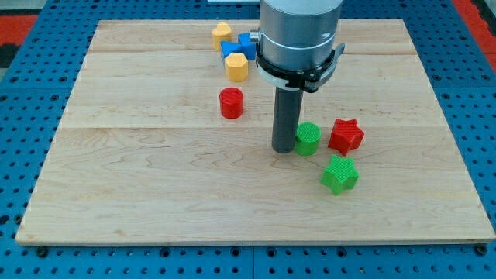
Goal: Slide the red circle closer to the green circle
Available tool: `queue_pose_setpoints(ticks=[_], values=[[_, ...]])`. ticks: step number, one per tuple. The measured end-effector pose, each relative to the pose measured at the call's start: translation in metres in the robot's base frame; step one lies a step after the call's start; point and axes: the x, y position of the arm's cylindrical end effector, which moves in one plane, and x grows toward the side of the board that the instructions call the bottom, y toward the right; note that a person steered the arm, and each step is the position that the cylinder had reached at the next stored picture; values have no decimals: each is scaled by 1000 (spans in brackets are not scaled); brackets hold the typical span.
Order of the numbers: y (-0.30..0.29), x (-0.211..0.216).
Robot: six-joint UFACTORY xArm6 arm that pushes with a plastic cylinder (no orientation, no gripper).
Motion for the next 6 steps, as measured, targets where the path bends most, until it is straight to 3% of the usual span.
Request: queue_pose_setpoints(ticks=[2, 6], values=[[-108, -55], [-18, -113]])
